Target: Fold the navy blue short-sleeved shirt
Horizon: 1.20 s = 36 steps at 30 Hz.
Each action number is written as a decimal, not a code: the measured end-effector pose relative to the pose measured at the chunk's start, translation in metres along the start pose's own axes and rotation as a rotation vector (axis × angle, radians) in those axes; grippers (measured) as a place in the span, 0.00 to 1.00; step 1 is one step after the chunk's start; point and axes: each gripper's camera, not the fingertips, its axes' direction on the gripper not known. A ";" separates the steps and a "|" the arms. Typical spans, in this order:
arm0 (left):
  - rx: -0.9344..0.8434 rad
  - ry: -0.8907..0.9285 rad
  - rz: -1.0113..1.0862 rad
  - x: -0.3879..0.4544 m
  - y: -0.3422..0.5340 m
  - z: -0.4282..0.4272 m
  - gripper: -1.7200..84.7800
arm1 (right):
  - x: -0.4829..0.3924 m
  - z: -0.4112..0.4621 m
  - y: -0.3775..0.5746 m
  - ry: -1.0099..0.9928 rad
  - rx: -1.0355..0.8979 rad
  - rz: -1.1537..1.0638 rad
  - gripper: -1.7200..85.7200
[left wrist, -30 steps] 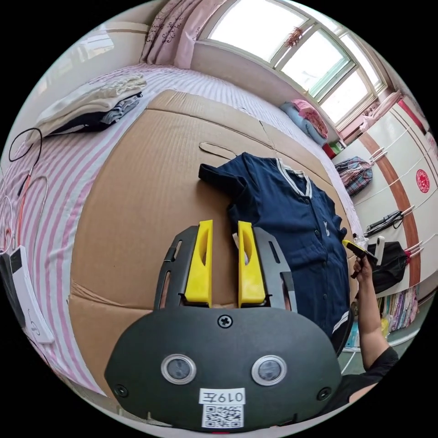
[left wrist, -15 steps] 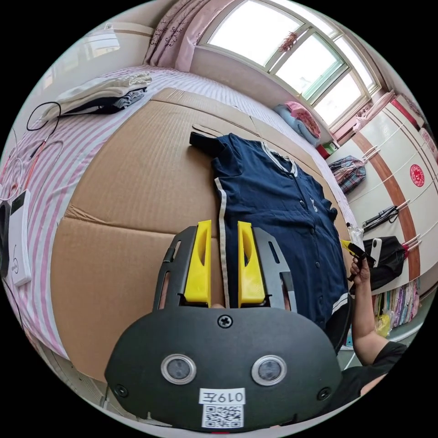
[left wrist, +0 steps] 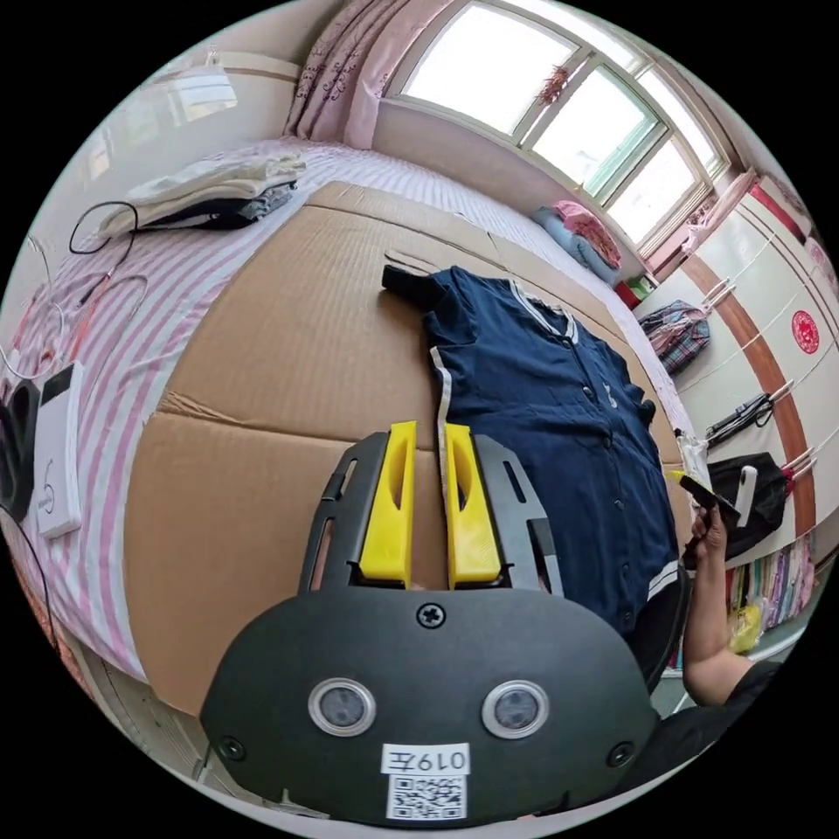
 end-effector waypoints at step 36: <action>-0.235 0.361 1.495 0.407 0.207 0.041 0.06 | -0.050 0.313 -0.423 -0.362 -0.432 -0.004 0.08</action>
